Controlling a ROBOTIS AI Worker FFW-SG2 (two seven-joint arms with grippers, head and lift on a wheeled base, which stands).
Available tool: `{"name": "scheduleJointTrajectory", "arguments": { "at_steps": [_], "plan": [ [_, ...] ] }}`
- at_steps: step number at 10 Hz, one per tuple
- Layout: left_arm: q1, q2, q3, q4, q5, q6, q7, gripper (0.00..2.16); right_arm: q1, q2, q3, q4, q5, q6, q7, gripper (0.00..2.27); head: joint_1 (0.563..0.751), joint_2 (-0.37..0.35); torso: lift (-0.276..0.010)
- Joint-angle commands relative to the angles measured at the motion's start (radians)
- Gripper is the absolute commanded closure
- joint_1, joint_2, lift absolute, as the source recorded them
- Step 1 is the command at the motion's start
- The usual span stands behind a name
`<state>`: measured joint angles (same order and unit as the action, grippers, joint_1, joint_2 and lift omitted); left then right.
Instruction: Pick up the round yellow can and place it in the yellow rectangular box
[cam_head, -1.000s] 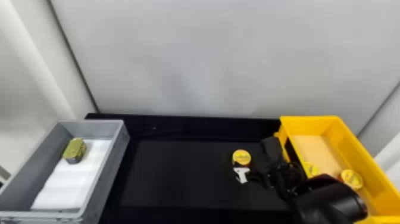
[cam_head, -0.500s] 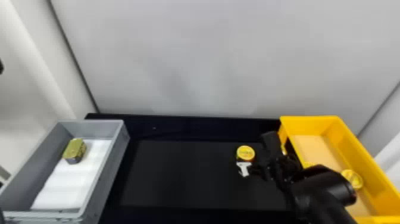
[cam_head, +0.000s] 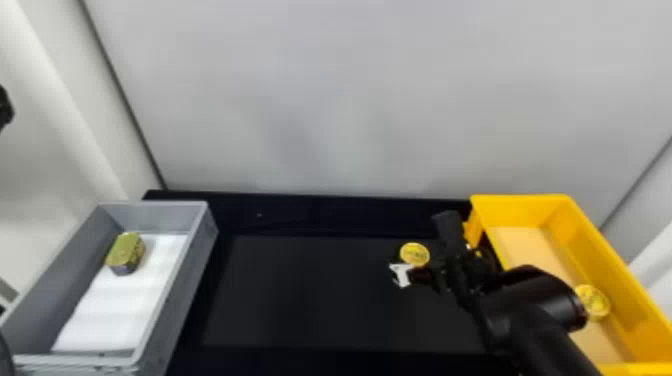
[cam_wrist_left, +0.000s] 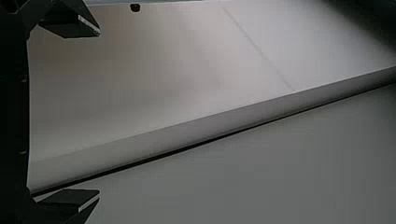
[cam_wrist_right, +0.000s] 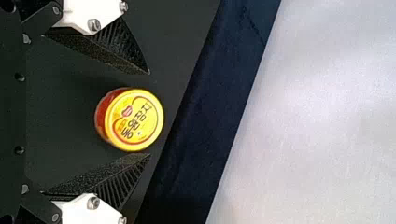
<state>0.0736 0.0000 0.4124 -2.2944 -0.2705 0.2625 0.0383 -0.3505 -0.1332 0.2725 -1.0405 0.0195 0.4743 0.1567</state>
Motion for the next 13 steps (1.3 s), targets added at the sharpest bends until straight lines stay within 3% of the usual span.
{"name": "scheduleJointTrajectory", "arguments": {
  "at_steps": [1,13],
  "plan": [
    [-0.005,-0.003,-0.004,0.000,-0.004,0.000,0.000,0.07,0.002,0.015,-0.002,0.022,-0.003,-0.017,-0.012,0.18,0.692,0.014,-0.056],
    [-0.003,-0.003,-0.012,0.004,-0.007,0.003,0.000,0.07,-0.022,0.017,-0.018,0.031,0.057,0.005,-0.054,0.19,0.692,0.014,-0.056]
  ]
}}
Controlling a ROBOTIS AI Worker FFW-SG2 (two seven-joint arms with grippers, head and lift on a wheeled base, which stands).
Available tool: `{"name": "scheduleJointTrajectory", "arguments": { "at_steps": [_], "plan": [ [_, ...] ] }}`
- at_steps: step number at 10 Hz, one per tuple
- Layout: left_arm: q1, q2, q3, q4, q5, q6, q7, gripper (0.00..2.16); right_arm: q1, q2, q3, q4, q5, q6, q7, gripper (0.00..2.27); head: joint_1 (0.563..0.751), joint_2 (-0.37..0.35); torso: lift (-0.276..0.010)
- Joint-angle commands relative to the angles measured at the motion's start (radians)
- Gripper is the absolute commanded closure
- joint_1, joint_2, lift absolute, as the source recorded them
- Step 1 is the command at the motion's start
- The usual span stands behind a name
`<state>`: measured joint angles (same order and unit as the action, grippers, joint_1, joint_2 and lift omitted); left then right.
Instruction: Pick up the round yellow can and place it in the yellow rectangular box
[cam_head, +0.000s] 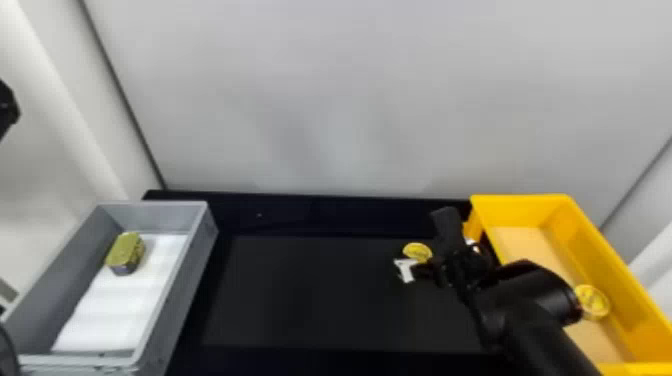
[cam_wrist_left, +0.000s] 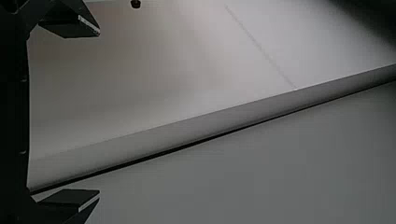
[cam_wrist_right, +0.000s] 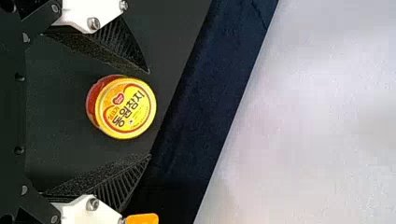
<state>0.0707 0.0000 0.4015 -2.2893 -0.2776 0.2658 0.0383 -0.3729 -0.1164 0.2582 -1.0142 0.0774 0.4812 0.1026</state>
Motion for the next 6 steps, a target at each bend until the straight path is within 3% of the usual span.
{"name": "scheduleJointTrajectory", "arguments": {
  "at_steps": [1,6],
  "plan": [
    [0.000,-0.003,-0.001,-0.001,0.000,0.000,0.000,0.07,0.003,0.000,-0.003,0.006,-0.004,-0.005,0.000,0.19,0.692,0.014,-0.056],
    [0.000,-0.003,-0.010,-0.005,-0.003,-0.003,0.000,0.07,0.009,0.000,-0.016,0.040,-0.019,-0.021,-0.001,0.19,0.692,0.014,-0.056]
  ]
}}
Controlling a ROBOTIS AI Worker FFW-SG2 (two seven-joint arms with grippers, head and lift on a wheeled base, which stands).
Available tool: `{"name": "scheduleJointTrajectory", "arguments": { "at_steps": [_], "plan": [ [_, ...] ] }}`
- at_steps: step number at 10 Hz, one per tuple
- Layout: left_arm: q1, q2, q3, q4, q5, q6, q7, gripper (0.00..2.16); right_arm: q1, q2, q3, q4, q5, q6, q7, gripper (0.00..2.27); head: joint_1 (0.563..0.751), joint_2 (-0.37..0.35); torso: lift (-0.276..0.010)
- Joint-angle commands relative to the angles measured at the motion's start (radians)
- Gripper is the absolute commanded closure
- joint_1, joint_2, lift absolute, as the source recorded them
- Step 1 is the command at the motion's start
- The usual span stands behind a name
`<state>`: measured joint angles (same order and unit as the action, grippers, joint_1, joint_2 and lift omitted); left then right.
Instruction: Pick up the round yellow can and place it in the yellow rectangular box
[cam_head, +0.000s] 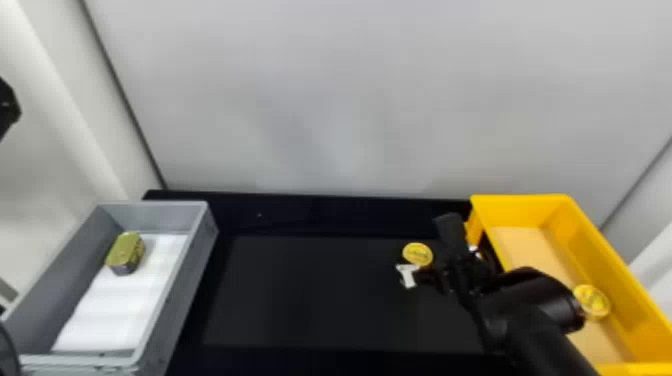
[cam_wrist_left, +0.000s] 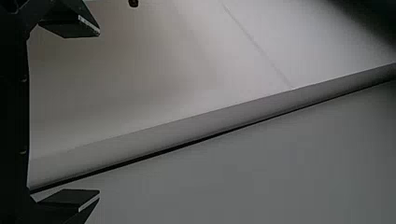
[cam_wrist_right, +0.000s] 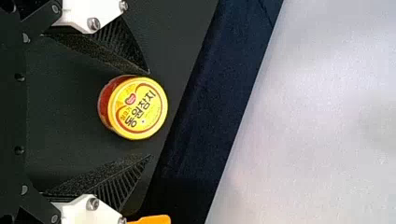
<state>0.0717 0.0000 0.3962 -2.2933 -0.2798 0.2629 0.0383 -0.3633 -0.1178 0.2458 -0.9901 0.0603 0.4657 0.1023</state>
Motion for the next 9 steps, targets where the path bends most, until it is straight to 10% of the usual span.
{"name": "scheduleJointTrajectory", "arguments": {
  "at_steps": [1,9],
  "plan": [
    [-0.001,-0.003,-0.006,-0.001,-0.002,0.000,0.000,0.07,0.000,0.000,-0.008,0.025,-0.002,-0.005,-0.001,0.19,0.692,0.014,-0.056],
    [-0.009,-0.003,-0.022,0.002,-0.013,0.000,0.000,0.07,-0.059,0.012,0.021,0.139,-0.011,-0.041,0.010,0.19,0.692,0.014,-0.056]
  ]
}}
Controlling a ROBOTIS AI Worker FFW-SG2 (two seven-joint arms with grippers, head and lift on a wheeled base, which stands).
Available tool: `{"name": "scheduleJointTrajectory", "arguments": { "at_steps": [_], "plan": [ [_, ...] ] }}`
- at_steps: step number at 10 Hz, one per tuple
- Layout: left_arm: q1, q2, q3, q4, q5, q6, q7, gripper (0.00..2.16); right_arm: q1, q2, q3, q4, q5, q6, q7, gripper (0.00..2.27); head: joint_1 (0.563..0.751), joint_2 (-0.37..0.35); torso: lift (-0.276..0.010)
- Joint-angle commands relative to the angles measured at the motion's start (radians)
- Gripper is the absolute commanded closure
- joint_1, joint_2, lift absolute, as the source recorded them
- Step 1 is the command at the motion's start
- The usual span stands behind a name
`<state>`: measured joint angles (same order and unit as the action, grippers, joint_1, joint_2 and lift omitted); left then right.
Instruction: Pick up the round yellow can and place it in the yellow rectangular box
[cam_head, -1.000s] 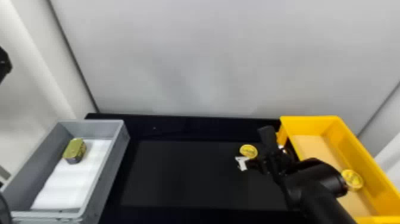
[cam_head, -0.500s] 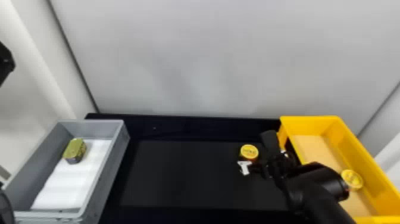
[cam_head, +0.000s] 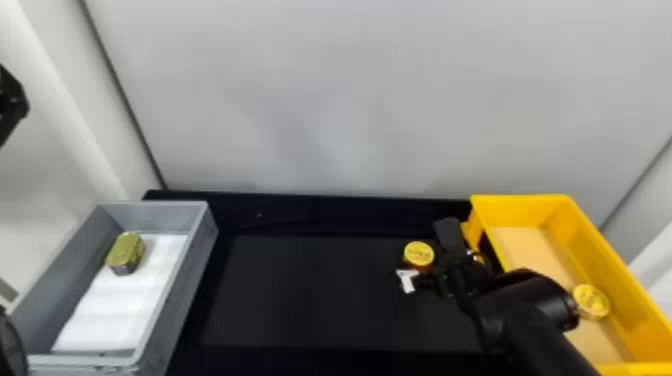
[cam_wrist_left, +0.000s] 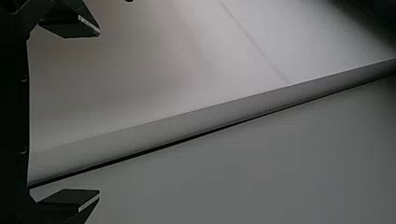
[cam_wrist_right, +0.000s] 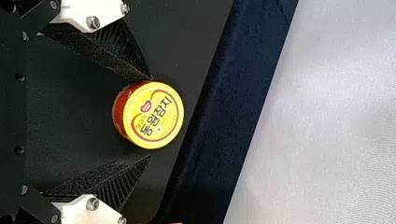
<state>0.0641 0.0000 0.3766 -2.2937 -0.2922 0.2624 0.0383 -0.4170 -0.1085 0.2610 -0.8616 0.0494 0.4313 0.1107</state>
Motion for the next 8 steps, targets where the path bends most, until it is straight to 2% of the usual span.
{"name": "scheduleJointTrajectory", "arguments": {
  "at_steps": [1,4,8],
  "plan": [
    [-0.003,-0.003,-0.004,0.002,-0.002,0.000,0.000,0.07,-0.014,0.006,0.006,0.027,0.000,-0.019,0.001,0.19,0.692,0.014,-0.056],
    [-0.004,-0.003,-0.007,0.003,-0.007,0.003,-0.001,0.07,-0.019,0.006,0.000,0.061,-0.002,-0.095,0.000,0.18,0.692,0.014,-0.056],
    [-0.003,-0.003,-0.007,0.000,-0.007,0.003,-0.001,0.07,-0.013,0.000,-0.017,0.064,-0.006,-0.095,-0.002,0.20,0.692,0.014,-0.056]
  ]
}}
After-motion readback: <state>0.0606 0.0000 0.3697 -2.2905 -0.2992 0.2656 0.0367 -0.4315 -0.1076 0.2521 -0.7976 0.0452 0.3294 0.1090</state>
